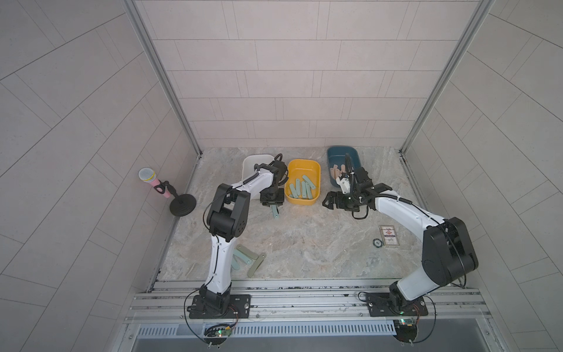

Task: Place the fruit knives into the storage box by color
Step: Pick up the fruit knife from the center of the board.

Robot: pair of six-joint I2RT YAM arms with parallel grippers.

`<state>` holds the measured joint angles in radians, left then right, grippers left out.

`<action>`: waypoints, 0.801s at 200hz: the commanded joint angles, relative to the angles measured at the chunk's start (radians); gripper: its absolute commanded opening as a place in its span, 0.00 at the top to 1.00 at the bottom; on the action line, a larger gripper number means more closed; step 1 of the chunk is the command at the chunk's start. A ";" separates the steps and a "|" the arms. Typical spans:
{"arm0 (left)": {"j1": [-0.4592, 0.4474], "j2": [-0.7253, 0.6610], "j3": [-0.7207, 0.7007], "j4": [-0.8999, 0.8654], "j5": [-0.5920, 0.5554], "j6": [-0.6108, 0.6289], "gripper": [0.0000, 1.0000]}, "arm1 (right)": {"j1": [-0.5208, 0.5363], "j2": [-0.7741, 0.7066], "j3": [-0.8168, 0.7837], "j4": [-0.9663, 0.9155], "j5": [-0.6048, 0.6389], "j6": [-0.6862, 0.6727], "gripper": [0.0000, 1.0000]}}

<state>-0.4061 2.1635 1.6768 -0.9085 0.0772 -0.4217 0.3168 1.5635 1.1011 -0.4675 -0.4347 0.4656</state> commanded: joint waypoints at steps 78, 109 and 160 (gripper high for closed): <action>-0.007 0.025 0.004 -0.074 -0.010 0.001 0.84 | -0.015 -0.023 0.016 -0.006 -0.012 0.002 0.00; -0.007 -0.023 0.011 -0.098 0.011 -0.003 0.91 | -0.019 -0.026 0.017 -0.012 -0.003 -0.001 0.00; -0.012 -0.196 -0.109 -0.101 0.037 -0.019 0.93 | -0.018 -0.037 -0.001 0.011 0.013 0.020 0.00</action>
<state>-0.4118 2.0865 1.6257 -0.9611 0.1036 -0.4297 0.3004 1.5631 1.1011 -0.4675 -0.4397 0.4728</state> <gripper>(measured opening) 0.213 0.998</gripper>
